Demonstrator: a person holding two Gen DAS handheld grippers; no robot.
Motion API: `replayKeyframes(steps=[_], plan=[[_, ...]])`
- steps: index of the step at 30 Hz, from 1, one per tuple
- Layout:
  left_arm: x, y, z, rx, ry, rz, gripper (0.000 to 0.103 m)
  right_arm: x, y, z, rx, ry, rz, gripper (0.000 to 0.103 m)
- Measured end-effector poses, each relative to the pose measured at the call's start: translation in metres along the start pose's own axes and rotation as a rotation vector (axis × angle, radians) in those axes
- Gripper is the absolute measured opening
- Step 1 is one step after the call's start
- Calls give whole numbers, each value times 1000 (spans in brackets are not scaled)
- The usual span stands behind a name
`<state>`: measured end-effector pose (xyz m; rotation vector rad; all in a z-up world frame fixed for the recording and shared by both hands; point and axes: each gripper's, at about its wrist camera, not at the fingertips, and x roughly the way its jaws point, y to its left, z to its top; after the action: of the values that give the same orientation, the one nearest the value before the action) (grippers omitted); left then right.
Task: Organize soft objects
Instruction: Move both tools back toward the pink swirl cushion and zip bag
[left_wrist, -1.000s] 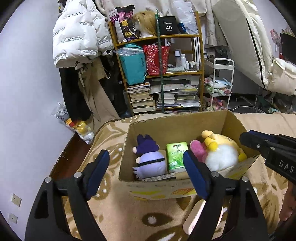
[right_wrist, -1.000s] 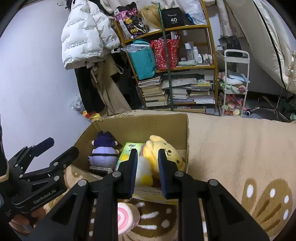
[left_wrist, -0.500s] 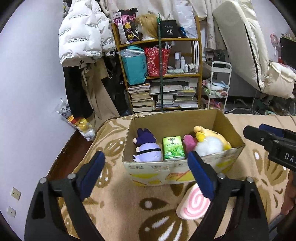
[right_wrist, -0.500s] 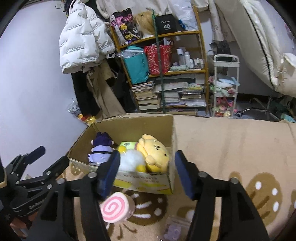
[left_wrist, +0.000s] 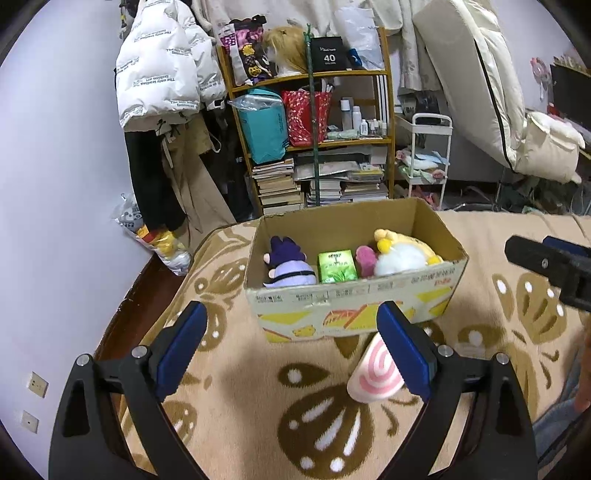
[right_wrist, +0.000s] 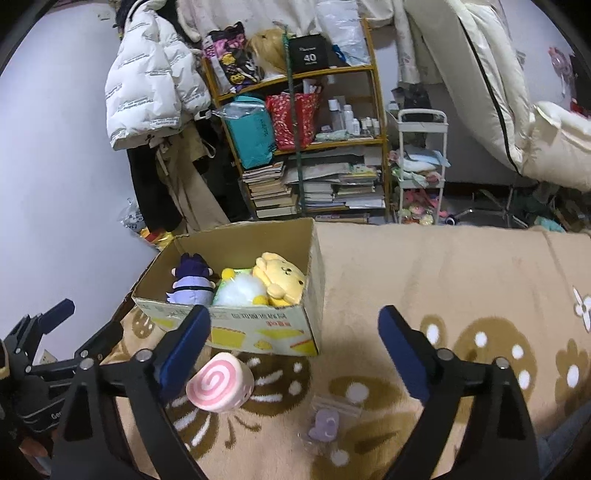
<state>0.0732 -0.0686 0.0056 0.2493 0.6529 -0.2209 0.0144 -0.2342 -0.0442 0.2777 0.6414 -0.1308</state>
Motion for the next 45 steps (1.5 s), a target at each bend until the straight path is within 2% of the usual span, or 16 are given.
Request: replayKeyframes(steps=[10,18,26,34,45], plan=[[-4,-12,-11,5,30,-47,93,10,-6,-12,47,71,-14,101],[10,-26,-19,44,74,-54,93,27,-12,-22,74,136,-46,101],[21,-35,-26,63,110,-87,93,38,-13,-27,83,171,-62,101],[33,-55,-36,121,157,-119,93,53,-16,-33,99,228,-95,101],[61,-74,-50,168,211,-132,93,76,-20,-48,110,335,-89,101]])
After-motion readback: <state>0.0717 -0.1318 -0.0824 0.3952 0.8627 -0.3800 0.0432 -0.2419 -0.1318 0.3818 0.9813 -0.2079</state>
